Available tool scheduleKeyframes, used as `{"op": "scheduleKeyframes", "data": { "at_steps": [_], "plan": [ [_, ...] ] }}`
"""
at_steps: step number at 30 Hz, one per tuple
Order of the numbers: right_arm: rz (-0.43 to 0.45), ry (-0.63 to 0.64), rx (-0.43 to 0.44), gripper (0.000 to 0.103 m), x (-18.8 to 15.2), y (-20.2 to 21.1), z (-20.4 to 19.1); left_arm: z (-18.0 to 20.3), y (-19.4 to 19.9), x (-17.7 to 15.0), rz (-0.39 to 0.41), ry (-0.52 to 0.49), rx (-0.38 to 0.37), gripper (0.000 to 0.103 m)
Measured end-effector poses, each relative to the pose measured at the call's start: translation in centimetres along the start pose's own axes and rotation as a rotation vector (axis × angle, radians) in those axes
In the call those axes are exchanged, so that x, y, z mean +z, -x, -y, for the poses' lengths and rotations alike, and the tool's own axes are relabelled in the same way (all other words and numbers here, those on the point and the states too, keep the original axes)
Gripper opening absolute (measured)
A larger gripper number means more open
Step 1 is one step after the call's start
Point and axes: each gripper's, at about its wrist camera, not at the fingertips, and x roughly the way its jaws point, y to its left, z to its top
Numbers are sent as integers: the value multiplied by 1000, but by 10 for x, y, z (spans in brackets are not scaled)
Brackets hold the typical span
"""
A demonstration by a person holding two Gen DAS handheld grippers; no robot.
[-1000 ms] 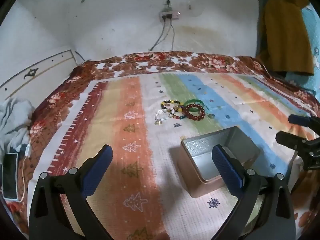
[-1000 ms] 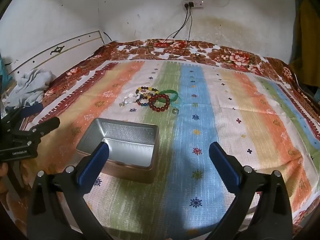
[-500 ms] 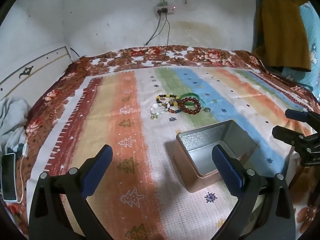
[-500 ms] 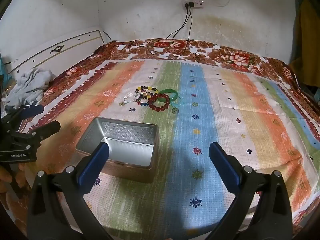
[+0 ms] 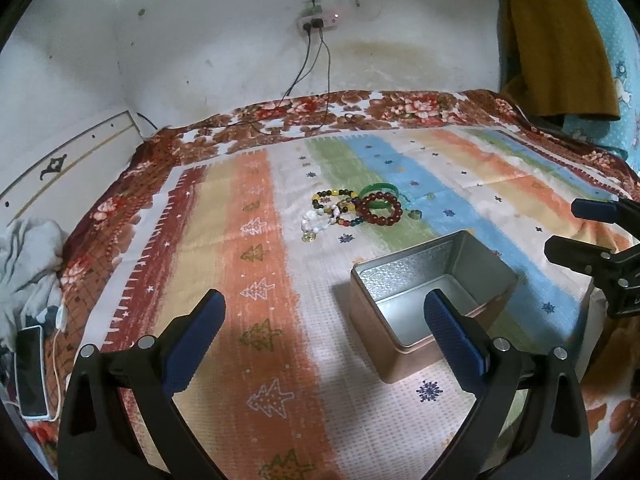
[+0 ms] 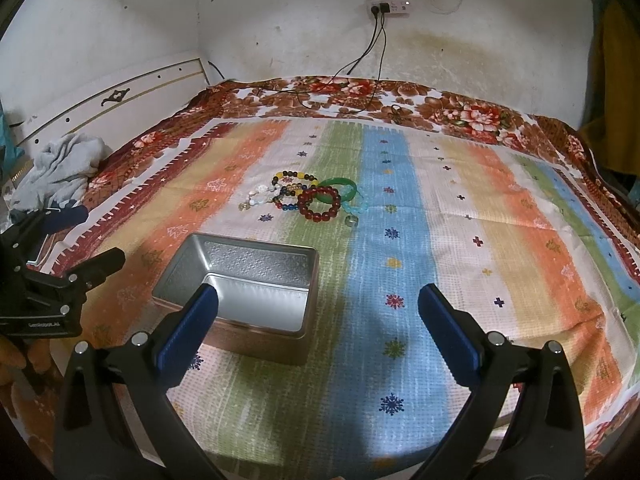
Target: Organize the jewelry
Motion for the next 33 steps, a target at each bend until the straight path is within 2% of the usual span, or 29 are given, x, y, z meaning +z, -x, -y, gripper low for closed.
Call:
{"op": "scheduleKeyframes", "data": {
  "at_steps": [15, 33],
  "plan": [
    [-2, 4, 1, 98, 0, 0, -2, -9, -1, -1, -19, 61, -17, 97],
    [-4, 4, 2, 98, 0, -2, -3, -8, -2, -2, -21, 58, -19, 97]
  ]
}}
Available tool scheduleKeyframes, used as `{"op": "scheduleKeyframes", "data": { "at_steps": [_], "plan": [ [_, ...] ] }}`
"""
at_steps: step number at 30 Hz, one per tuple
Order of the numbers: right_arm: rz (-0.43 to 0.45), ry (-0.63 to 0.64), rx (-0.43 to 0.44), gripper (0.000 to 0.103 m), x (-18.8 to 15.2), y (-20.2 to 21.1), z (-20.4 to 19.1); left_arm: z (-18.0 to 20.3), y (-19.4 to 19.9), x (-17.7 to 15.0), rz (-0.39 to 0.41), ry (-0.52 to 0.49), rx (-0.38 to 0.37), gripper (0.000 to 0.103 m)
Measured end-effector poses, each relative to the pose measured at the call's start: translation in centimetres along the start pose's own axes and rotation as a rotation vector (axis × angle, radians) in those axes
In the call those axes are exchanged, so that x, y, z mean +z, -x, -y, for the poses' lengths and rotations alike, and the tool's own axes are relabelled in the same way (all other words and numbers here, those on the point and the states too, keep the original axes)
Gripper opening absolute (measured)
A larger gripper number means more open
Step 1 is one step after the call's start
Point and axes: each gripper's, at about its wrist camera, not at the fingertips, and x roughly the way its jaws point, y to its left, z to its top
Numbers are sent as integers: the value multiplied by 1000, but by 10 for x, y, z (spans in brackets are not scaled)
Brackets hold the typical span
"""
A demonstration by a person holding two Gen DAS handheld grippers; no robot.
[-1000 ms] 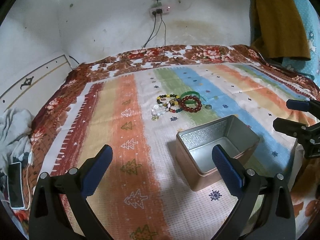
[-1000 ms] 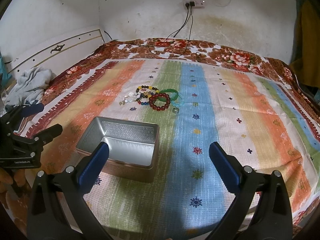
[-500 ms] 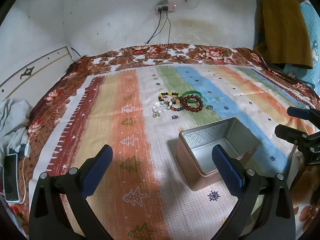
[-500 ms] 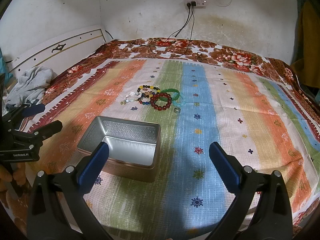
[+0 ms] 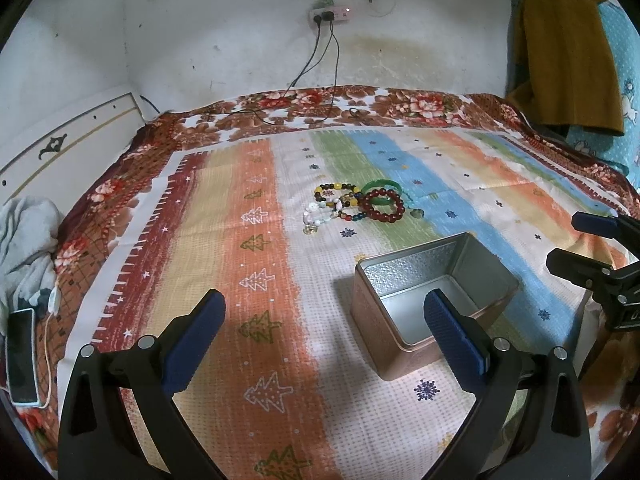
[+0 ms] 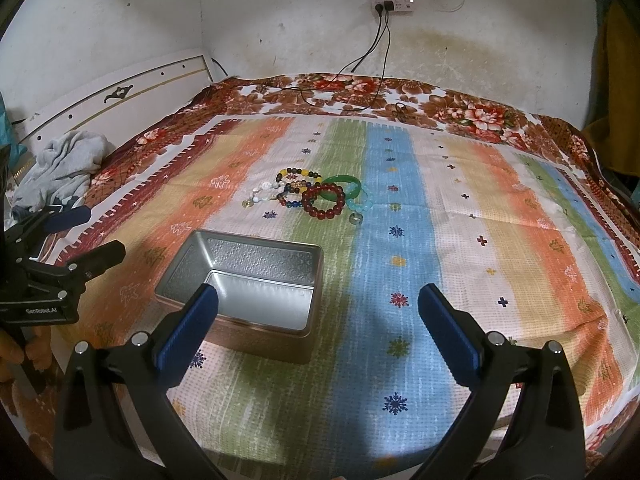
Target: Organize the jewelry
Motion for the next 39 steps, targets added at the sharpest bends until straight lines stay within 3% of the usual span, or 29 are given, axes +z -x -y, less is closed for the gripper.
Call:
{"op": "scheduleKeyframes", "data": {
  "at_steps": [39],
  "plan": [
    [-11, -22, 22, 98, 3, -6, 4, -5, -5, 2, -8, 29, 8, 97]
  ]
}}
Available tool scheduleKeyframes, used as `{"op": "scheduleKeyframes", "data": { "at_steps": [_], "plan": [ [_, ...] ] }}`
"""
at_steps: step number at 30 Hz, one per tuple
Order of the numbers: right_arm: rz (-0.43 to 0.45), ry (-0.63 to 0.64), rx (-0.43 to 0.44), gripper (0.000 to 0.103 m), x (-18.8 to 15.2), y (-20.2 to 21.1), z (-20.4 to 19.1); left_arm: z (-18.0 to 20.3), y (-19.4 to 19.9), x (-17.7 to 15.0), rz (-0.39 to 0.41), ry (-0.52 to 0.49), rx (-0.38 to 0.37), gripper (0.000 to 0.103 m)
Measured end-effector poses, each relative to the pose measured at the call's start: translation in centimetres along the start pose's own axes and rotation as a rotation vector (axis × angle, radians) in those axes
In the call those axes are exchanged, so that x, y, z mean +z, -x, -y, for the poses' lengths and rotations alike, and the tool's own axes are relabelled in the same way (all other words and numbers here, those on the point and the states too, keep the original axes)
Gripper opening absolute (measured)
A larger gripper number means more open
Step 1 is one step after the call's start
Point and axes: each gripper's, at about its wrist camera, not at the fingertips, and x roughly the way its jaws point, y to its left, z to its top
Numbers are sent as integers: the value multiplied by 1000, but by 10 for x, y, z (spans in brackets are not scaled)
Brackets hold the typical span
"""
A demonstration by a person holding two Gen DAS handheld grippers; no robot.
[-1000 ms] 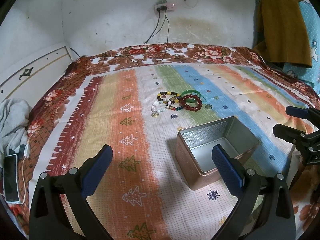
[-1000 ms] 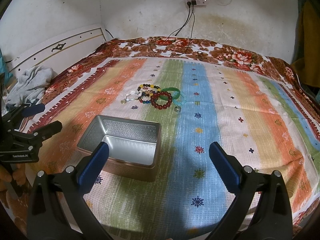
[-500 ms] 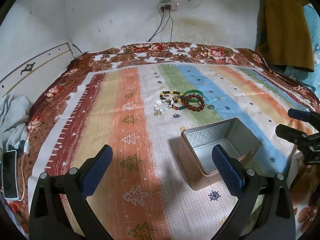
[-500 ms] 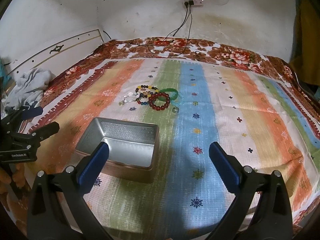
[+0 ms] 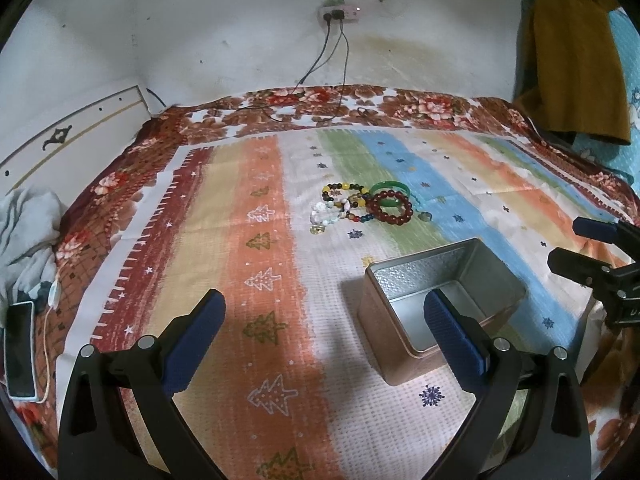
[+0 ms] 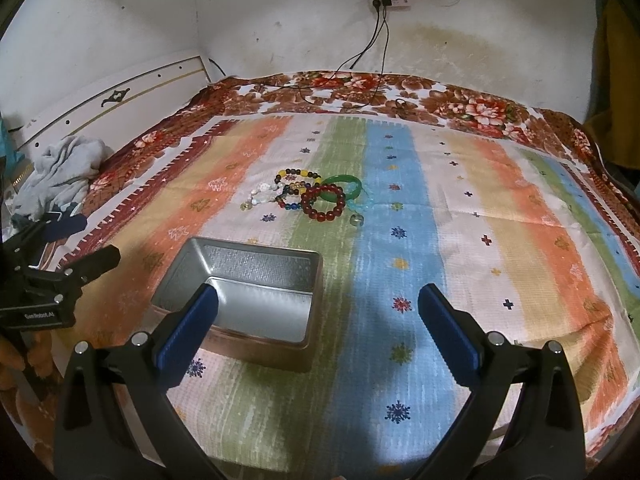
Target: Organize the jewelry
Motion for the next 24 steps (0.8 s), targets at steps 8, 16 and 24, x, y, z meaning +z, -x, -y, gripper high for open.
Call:
{"op": "scheduleKeyframes", "data": {
  "at_steps": [8, 16, 24],
  "plan": [
    [-13, 2, 22, 98, 8, -6, 2, 3, -11, 7, -9, -7, -2, 97],
    [-39, -35, 53, 98, 18, -17, 14, 6, -22, 20, -15, -36, -11, 97],
    [-46, -31, 45, 98, 38, -36, 21, 3, -42, 34, -38, -53, -8, 97]
  ]
}}
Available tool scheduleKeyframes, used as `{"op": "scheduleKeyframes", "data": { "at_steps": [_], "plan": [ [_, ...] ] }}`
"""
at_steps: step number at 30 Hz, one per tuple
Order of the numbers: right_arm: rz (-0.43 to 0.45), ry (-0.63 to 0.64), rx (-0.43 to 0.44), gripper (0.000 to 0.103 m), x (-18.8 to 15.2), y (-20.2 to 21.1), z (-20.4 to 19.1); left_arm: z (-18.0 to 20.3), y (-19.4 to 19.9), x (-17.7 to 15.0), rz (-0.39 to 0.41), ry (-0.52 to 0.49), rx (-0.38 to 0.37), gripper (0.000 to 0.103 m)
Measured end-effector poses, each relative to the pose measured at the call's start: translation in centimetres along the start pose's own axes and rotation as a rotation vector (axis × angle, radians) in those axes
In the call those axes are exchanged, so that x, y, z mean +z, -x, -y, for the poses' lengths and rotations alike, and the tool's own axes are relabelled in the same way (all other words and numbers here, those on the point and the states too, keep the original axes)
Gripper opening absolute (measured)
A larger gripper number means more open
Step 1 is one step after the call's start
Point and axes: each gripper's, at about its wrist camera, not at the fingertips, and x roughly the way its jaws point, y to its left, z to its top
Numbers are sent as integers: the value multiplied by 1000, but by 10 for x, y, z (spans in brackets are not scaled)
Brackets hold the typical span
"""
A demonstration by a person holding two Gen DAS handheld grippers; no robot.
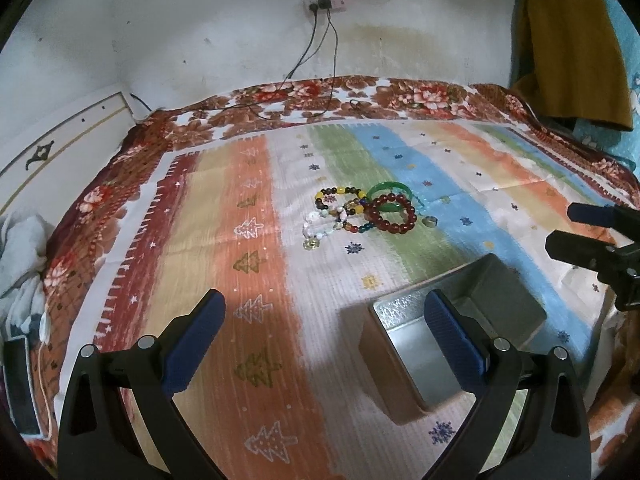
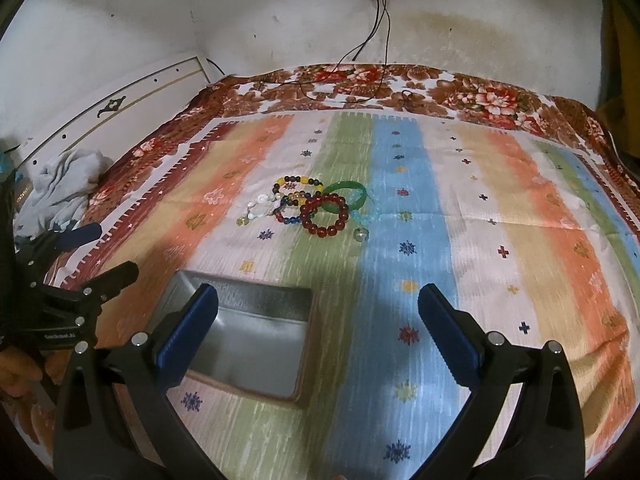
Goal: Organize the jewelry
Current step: 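Move the right tool toward the gold ring beside the bracelets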
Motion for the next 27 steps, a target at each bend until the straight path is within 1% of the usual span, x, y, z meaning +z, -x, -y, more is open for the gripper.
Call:
{"op": "scheduleKeyframes", "data": {
  "at_steps": [4, 10, 14, 19, 23, 27],
  "plan": [
    [-11, 10, 4, 98, 9, -10, 3, -1, -17, 12, -14, -10, 7, 97],
    [-46, -17, 7, 98, 21, -27, 15, -13, -44, 23, -71, 45, -31, 97],
    [-80, -24, 1, 98, 29, -41, 23, -20, -60, 29, -95, 71, -42, 97],
    [-121, -26, 3, 98, 36, -58, 31, -25, -80, 35, -127, 79, -74, 97],
    [-148, -20, 13, 98, 42, -72, 34, -32, -96, 39, -163, 119, -123, 97],
    [-166, -23, 13, 98, 47, -82, 39, -32, -110, 42, -191, 95, -113, 97]
  ]
}}
